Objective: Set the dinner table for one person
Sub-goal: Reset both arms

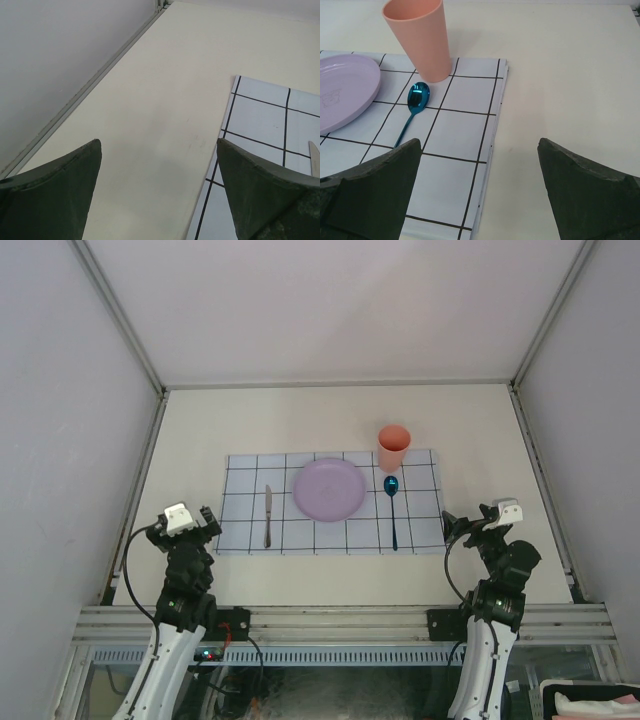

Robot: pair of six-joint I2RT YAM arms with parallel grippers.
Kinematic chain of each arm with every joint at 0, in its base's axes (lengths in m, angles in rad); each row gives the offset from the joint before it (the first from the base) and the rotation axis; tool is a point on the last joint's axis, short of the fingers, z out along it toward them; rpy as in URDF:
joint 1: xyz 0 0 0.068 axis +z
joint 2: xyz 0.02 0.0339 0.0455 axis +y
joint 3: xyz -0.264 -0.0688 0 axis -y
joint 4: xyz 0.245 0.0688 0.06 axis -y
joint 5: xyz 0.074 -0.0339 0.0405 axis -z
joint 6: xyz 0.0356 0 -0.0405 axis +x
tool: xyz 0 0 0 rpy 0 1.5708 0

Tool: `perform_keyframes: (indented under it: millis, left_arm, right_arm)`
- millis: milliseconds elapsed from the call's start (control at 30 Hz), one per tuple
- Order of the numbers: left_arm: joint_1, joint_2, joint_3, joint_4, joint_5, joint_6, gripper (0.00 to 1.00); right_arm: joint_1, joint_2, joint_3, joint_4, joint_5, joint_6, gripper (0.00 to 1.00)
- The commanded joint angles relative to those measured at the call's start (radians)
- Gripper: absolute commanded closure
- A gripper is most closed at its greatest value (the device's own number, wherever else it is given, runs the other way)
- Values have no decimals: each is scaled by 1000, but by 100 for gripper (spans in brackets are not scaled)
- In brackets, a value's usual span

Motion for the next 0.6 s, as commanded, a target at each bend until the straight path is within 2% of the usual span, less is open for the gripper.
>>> perform_keyframes:
  millis: [0, 133, 567]
  left_arm:
    - [5, -208, -104, -17, -15, -11, 0]
    - [59, -210, -100, -29, 43, -24, 0]
    - [62, -205, -99, -29, 43, -23, 0]
  right_arm:
    - [3, -81, -66, -40, 0, -18, 0]
    - [7, -79, -67, -40, 3, -19, 0]
    - [12, -77, -68, -37, 9, -18, 0]
